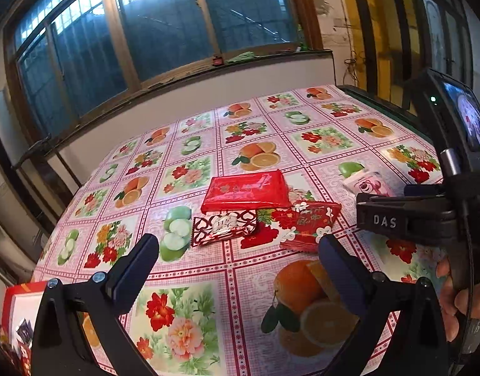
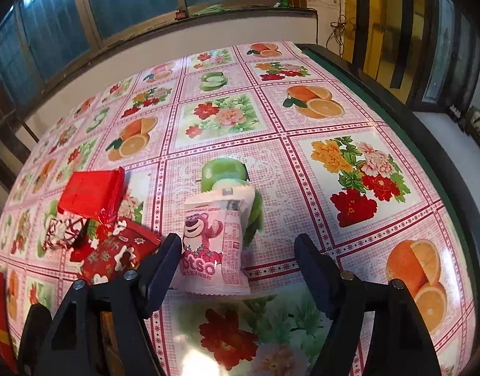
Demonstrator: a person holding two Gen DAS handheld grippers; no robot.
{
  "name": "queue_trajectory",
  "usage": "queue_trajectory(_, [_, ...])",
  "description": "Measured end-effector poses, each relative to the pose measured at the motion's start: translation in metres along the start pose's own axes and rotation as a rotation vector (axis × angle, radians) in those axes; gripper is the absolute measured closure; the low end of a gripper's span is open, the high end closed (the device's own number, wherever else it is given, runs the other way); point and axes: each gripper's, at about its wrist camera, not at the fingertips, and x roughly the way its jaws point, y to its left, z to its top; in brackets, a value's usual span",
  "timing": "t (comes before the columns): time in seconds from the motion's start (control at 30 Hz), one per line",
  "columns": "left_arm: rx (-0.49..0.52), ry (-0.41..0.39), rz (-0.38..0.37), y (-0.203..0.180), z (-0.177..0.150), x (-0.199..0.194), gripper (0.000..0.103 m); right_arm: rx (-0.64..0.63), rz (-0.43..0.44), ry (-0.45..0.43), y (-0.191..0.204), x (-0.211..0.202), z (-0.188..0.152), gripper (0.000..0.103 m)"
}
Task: Organize snacks
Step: 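Close the right tool on the pink Lotso bag, then grasp the red flower-printed snack bag with the left tool while the right tool holds the Lotso bag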
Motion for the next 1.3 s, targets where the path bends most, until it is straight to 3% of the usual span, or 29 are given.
queue_trajectory(0.1, [0.053,0.001,-0.009,-0.008,0.002,0.005,0.001,-0.064,-0.066,-0.007,0.005,0.001,-0.001,0.054])
queue_trajectory(0.3, [0.064,0.058,-0.094,-0.019,0.01,0.022,0.001,0.012,-0.052,-0.003,-0.02,-0.002,0.005,0.056])
queue_trajectory(0.43, [0.076,0.092,-0.111,-0.03,0.011,0.035,0.001,0.246,0.099,-0.007,-0.062,-0.009,0.012,0.056])
queue_trajectory(0.5, [0.066,0.112,-0.135,-0.034,0.013,0.041,0.001,0.302,0.112,-0.024,-0.073,-0.013,0.013,0.056])
queue_trajectory(0.73, [0.032,0.155,-0.161,-0.039,0.017,0.058,0.001,0.398,0.189,-0.043,-0.083,-0.018,0.013,0.055])
queue_trajectory(1.03, [-0.006,0.204,-0.216,-0.037,0.012,0.073,0.002,0.407,0.203,-0.044,-0.085,-0.017,0.013,0.055])
queue_trajectory(1.1, [-0.026,0.216,-0.227,-0.034,0.011,0.076,0.007,0.408,0.201,-0.045,-0.085,-0.018,0.013,0.055])
queue_trajectory(1.17, [-0.047,0.225,-0.239,-0.03,0.01,0.078,0.022,0.406,0.199,-0.046,-0.084,-0.018,0.013,0.055])
queue_trajectory(1.3, [-0.08,0.221,-0.254,-0.025,0.01,0.079,0.036,0.398,0.193,-0.047,-0.083,-0.018,0.013,0.055])
